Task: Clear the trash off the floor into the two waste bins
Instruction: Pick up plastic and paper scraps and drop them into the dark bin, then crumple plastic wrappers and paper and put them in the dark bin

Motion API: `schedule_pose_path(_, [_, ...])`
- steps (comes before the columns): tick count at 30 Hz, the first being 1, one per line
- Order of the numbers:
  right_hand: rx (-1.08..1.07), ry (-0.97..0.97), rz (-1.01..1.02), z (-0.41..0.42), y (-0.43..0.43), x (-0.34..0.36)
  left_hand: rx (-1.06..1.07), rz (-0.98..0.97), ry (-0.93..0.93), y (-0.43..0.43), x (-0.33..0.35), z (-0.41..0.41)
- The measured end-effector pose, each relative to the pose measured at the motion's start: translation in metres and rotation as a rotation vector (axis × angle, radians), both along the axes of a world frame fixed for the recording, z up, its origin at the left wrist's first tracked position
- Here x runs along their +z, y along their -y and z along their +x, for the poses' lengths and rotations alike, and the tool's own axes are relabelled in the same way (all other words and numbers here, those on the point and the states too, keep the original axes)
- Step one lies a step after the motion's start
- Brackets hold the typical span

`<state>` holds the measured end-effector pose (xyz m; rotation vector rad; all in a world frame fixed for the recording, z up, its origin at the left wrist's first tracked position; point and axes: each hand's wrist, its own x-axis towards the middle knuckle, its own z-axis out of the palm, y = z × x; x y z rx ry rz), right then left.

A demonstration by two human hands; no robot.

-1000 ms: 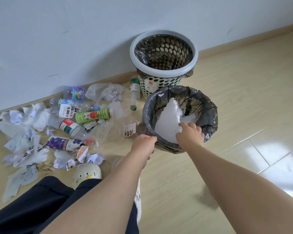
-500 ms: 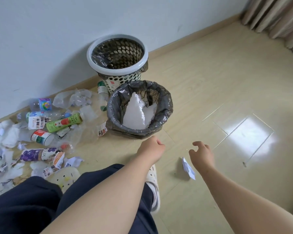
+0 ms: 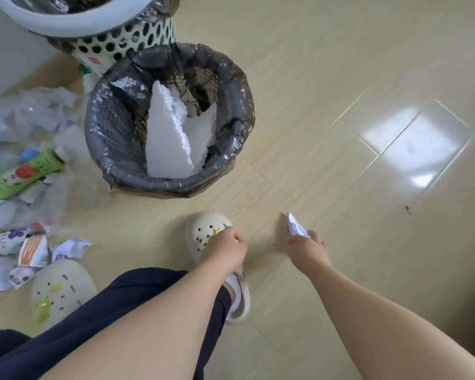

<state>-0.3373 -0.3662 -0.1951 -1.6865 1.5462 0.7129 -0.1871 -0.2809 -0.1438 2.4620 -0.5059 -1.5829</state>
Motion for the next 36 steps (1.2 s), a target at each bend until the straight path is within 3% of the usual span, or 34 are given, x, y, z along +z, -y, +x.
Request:
schedule_pose_path(5, [0.066, -0.078, 0.109, 0.012, 0.006, -0.033, 0.077, -0.034, -0.027, 0.014, -0.011, 0.011])
schedule_pose_path(9, [0.03, -0.046, -0.035, 0.018, 0.004, -0.027, 0.126, -0.018, -0.061, 0.011, -0.01, 0.018])
schedule_pose_path(14, [-0.103, 0.158, -0.146, 0.036, -0.004, 0.007, 0.116, -0.085, -0.042, 0.011, 0.024, 0.031])
schedule_pose_path(21, [-0.188, 0.458, -0.283, 0.069, -0.022, 0.11, 0.205, -0.237, 0.146, -0.035, 0.112, 0.079])
schedule_pose_path(28, [0.139, 0.828, -0.571, 0.147, -0.039, 0.208, 0.42, -0.412, 0.178, -0.073, 0.16, 0.097])
schedule_pose_path(34, [0.453, 0.519, -0.371, 0.222, -0.049, 0.19, 0.596, -0.466, 0.054, -0.101, 0.164, 0.129])
schedule_pose_path(36, [0.489, 0.518, -0.317, 0.236, -0.062, 0.183, 0.651, -0.448, 0.04, -0.115, 0.166, 0.148])
